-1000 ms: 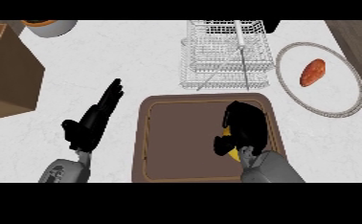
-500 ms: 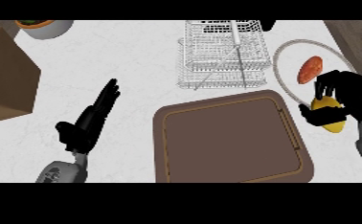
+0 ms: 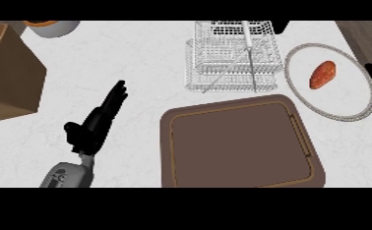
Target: Pick the lemon from the tray and place it in the tiered basket
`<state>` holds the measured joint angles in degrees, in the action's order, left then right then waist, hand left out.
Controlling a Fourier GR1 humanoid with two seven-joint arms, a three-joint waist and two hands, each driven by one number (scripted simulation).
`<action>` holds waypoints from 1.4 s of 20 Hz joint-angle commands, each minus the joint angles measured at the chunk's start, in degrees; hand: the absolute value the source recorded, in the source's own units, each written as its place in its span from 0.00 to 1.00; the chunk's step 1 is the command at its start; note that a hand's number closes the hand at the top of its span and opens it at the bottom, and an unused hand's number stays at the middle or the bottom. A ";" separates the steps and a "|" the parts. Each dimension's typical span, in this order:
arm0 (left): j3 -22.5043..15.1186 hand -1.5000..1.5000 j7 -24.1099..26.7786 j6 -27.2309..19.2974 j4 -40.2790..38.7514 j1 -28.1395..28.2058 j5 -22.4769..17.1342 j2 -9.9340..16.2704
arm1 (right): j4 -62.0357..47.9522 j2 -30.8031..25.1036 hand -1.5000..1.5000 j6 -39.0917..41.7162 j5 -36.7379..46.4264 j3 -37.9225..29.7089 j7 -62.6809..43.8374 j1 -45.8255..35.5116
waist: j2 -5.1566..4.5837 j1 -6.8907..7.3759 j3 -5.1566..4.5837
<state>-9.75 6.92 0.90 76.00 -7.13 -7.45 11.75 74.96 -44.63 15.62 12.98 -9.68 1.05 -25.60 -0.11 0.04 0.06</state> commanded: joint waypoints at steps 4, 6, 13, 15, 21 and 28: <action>0.66 0.50 -2.05 0.68 -1.58 -3.34 1.53 -0.62 | -1.18 1.56 1.00 5.59 -3.31 -0.09 -8.64 -12.59 | 0.04 0.40 -0.10; 1.48 0.50 -3.44 2.05 4.38 0.70 -0.48 1.23 | -1.16 2.54 1.00 4.82 -4.60 -0.92 -13.01 -16.86 | 0.14 0.90 -0.09; 0.77 0.50 -2.14 1.04 0.67 -1.25 1.40 -1.73 | -9.66 10.14 1.00 4.34 -1.21 5.75 -24.50 -33.60 | -0.07 1.27 -0.13; 1.46 0.50 -0.02 2.23 -0.30 -0.75 1.34 -0.90 | -11.88 12.97 1.00 3.16 -0.46 6.65 -26.34 -38.11 | -0.11 1.41 -0.15; 1.11 0.50 0.24 1.60 -1.24 -0.98 2.89 -2.26 | -23.90 18.23 1.00 1.06 4.78 9.41 -21.05 -43.66 | -0.30 1.40 -0.11; 0.99 0.50 -0.12 1.50 -1.46 -2.14 3.61 -3.49 | -36.74 25.26 1.00 -2.77 8.13 9.97 -18.19 -50.52 | -0.38 1.78 -0.10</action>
<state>-7.97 6.51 3.00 74.72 -9.13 -4.90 9.58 44.35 -22.77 14.12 19.74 0.12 -17.96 -71.82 -0.49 1.71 -0.04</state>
